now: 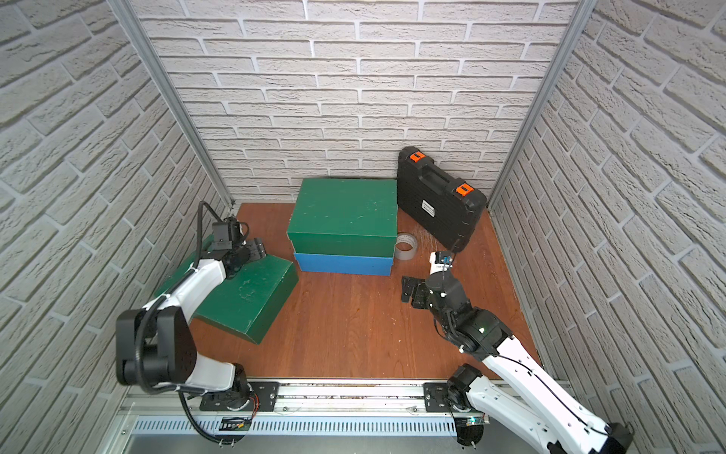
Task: Stack the shoeboxes
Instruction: Move the shoebox to the center of the board.
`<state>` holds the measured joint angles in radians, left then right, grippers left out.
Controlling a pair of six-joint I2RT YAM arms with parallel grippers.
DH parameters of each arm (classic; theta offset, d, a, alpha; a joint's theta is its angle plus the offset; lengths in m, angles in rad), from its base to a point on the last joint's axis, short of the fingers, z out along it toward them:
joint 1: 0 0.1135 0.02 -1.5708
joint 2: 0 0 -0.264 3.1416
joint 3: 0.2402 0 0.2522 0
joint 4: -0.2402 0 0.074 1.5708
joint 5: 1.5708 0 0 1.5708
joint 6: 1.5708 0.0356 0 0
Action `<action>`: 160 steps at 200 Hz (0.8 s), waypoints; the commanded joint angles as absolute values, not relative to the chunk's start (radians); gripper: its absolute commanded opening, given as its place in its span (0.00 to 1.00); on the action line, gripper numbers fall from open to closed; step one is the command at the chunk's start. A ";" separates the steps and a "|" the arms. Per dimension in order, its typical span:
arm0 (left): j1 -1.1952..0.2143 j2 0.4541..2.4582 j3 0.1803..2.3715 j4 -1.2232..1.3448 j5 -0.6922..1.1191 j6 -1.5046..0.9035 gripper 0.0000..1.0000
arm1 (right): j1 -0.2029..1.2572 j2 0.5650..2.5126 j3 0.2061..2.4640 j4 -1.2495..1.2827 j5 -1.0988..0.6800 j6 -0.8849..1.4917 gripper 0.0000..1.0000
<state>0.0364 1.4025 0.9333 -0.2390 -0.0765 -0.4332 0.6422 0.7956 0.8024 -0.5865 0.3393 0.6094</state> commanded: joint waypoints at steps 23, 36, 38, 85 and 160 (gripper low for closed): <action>0.016 1.218 0.809 -0.335 -0.034 -0.531 0.91 | 0.904 1.008 0.899 -0.434 0.393 0.651 1.00; 0.017 1.171 0.802 -0.356 -0.051 -0.539 0.94 | 0.988 1.089 0.918 -0.370 0.411 0.680 1.00; 0.018 1.164 0.802 -0.360 -0.055 -0.541 0.95 | 1.002 1.098 0.921 -0.361 0.415 0.685 1.00; 0.020 0.945 0.738 -0.393 -0.059 -0.592 0.98 | 1.166 1.376 0.970 -0.006 0.251 0.781 1.00; 0.022 0.276 0.396 -0.465 -0.274 -0.627 0.98 | 1.194 1.730 1.045 0.469 0.042 0.951 1.00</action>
